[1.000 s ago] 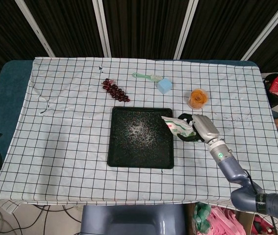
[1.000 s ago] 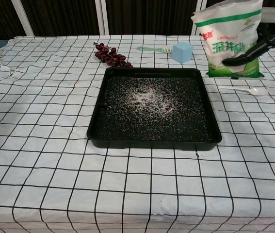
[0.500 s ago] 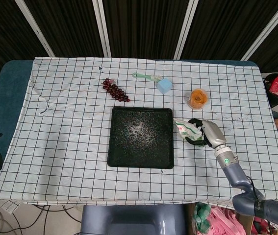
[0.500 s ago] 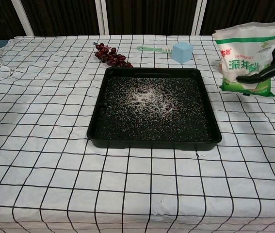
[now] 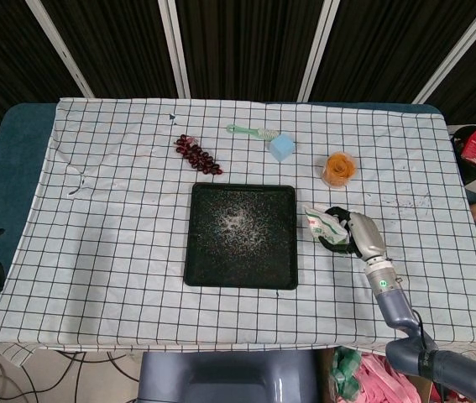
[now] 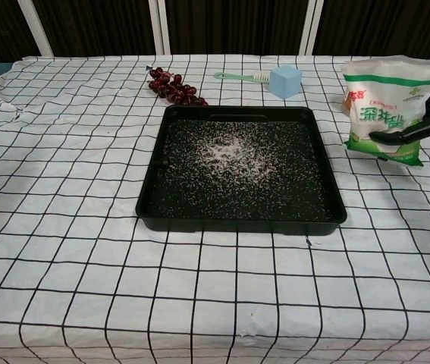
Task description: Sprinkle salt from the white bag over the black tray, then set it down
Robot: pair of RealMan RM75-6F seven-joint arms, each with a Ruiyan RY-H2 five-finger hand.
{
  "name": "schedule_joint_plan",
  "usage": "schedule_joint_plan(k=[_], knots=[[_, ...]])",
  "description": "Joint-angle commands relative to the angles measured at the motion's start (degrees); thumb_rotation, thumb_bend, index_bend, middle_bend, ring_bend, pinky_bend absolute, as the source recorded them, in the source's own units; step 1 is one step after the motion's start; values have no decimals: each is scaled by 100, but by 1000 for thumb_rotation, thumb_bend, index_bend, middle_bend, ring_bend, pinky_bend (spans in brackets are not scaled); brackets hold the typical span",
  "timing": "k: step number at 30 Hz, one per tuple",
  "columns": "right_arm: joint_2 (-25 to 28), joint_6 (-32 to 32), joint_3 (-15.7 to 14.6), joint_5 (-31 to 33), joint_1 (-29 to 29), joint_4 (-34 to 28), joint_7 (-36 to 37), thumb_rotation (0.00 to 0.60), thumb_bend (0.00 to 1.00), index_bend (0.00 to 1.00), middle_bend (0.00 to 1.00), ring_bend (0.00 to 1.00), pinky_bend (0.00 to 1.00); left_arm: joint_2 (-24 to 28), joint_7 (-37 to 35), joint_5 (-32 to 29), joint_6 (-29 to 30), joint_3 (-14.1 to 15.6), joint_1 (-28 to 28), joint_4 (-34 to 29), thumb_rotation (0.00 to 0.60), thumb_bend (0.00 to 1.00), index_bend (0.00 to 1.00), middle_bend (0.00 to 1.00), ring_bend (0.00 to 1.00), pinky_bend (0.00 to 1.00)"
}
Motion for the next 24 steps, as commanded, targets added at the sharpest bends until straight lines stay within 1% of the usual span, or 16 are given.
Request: schedule_joint_plan(k=[1,8,17,24], knots=[[-140,18,2,-49,-55,141,-14,600,485,546,413,500,593,0,2,5,4,0,0,-1,600,610,210,57,0,0],[-436,16,33,-107,-103,388,-79,600,482,547,414,494,592,0,2,9,5,2,0,0,600,610,210,57,0,0],[-894,184,203,-121,-141,672,-138,600,473,547,414,491,592,3,-8,14,8,1,0,3,600,610,210,57,0,0],[-1078,223,267,-129,-191,762,-182,600,462,546,413,484,585,4,-13,17,5,3,-3,3,600,610,210,57,0,0]])
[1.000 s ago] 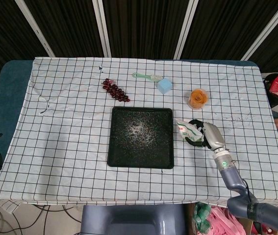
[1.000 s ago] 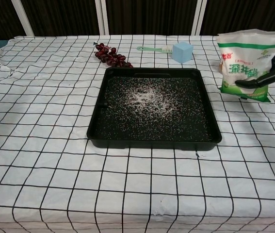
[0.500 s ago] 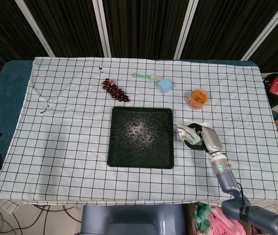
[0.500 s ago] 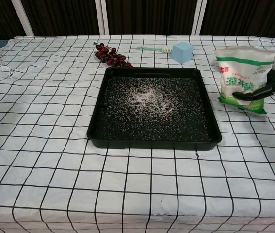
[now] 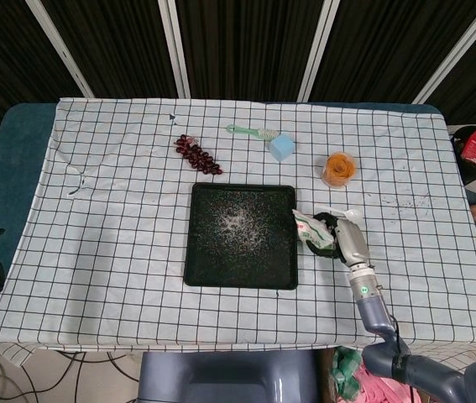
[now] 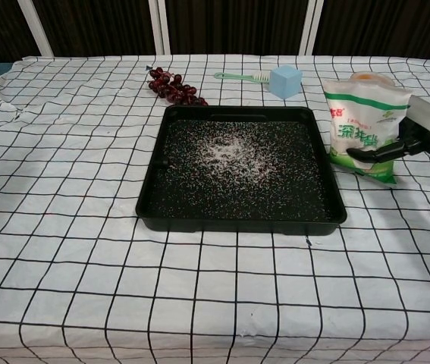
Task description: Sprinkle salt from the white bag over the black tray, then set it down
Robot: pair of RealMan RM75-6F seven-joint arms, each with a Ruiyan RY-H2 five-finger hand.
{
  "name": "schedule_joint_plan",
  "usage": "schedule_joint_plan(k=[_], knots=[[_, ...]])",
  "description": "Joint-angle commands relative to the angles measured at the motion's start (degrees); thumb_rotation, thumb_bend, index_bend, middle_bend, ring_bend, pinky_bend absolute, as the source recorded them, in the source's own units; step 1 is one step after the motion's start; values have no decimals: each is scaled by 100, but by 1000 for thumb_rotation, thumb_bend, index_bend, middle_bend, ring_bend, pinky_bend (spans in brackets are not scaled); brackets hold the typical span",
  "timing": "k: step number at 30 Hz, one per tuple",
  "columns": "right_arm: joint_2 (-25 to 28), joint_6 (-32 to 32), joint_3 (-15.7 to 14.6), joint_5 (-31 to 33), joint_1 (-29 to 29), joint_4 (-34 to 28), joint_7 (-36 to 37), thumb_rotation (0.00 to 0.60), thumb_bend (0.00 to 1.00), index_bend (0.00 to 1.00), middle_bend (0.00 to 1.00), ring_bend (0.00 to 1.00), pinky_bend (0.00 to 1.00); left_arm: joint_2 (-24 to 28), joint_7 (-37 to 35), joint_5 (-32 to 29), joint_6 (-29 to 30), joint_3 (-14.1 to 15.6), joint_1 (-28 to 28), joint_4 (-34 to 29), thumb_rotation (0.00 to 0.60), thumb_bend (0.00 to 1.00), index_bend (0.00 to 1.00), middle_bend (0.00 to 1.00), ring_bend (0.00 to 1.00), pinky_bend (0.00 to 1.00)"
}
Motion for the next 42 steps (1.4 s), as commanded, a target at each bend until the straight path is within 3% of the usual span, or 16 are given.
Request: schedule_joint_plan(k=[1,8,17,42], knots=[[-34,-3,21,9,-19,5,-35,600,458,547,412,481,584,1,2,2,-2,2,-1,-2,600,610,210,57,0,0],[-146,-15,75,84,-85,-54,-239,600,404,531,381,426,528,-2,8,3,-2,3,-1,-3,600,610,210,57,0,0],[-145,-84,184,130,-129,-231,-181,600,311,399,267,295,418,-4,14,5,3,3,-1,0,600,610,210,57,0,0],[418,-165,272,106,-340,-1047,-187,600,264,329,195,216,279,-17,51,17,8,13,1,-1,600,610,209,57,0,0]])
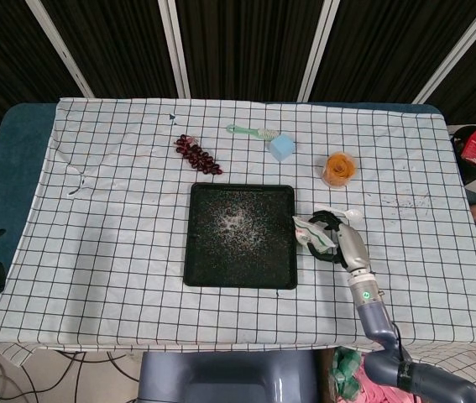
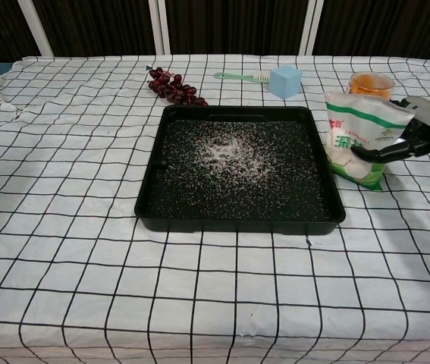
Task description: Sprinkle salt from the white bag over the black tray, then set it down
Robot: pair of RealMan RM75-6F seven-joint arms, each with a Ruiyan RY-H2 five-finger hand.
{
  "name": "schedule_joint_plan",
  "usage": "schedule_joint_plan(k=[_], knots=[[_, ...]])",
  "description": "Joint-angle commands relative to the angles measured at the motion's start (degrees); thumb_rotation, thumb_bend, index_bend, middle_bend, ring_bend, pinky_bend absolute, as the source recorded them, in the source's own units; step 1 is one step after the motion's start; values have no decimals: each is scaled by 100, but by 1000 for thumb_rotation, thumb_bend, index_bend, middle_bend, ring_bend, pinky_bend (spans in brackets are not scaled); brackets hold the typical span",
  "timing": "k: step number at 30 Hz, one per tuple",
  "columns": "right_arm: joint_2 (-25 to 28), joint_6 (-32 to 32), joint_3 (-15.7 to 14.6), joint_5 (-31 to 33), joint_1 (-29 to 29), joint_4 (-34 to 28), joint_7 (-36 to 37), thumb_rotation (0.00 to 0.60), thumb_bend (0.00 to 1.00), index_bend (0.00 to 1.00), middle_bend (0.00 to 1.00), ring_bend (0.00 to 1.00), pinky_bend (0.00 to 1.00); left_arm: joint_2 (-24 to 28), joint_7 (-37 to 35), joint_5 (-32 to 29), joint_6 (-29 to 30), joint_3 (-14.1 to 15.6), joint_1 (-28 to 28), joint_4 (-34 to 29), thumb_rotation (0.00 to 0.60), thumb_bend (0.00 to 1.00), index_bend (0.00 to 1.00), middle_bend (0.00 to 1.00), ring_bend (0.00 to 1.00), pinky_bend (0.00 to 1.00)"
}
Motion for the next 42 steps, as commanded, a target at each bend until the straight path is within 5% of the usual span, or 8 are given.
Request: schedule_joint_plan(k=[1,18,30,36,42], knots=[[83,34,2,-29,-32,-110,-39,600,264,327,193,215,279,-2,4,-2,-2,-1,-2,2,600,610,209,57,0,0],[778,371,15,-208,-300,-1107,-160,600,264,294,164,190,255,-8,26,-5,-10,4,-3,6,600,609,209,57,0,0],[1945,477,196,-201,-464,-2354,-493,600,264,286,162,195,255,-13,32,0,-4,2,-4,10,600,610,209,57,0,0],[2922,442,64,-263,-596,-2556,-1403,600,264,261,166,205,255,-8,10,5,4,-4,-5,10,600,610,209,57,0,0],[3077,1489,-449,-932,-1136,-2309,-2839,600,263,236,163,203,255,5,17,51,17,10,-7,10,600,610,210,56,0,0]])
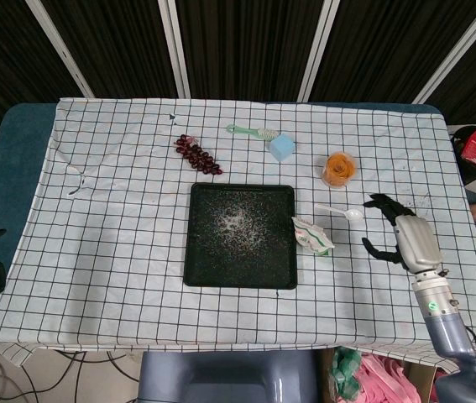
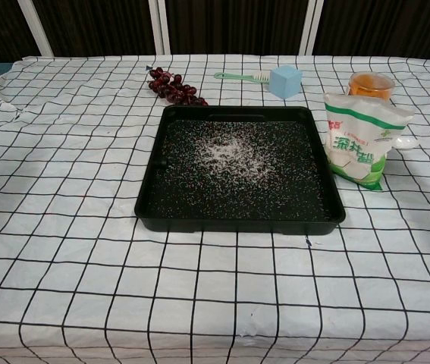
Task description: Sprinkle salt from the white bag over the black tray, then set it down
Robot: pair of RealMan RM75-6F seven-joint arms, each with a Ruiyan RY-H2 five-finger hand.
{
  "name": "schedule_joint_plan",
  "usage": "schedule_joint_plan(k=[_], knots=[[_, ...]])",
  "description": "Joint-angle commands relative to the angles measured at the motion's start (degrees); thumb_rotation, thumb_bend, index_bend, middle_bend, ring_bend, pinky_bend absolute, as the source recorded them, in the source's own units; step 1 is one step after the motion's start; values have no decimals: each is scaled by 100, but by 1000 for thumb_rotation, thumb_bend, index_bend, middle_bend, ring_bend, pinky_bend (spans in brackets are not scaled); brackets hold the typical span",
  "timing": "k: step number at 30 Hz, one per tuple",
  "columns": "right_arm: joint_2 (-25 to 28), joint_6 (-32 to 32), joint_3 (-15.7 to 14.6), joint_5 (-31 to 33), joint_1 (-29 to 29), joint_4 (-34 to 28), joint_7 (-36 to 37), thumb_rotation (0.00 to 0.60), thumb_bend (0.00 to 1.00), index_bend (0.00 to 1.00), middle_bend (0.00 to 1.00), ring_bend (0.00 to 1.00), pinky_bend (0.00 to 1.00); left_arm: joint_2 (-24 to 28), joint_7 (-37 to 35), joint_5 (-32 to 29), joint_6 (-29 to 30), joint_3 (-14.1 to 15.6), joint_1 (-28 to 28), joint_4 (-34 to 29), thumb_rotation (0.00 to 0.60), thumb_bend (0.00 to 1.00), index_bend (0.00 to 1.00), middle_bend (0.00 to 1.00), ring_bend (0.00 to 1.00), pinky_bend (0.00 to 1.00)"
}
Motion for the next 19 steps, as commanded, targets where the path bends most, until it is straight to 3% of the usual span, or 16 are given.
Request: schedule_joint_plan(k=[1,9,19], knots=[[121,937,-496,-622,-534,253,-1090,600,263,232,162,203,255,4,12,41,18,11,-1,8,600,610,210,56,0,0],[-404,1764,-881,-1004,-1085,1099,-1469,600,264,210,157,198,255,30,3,177,97,52,16,6,600,610,209,56,0,0],[-564,1712,-822,-896,-1136,1713,-1344,600,264,210,157,197,255,96,3,179,5,111,12,-54,600,610,212,55,0,0]])
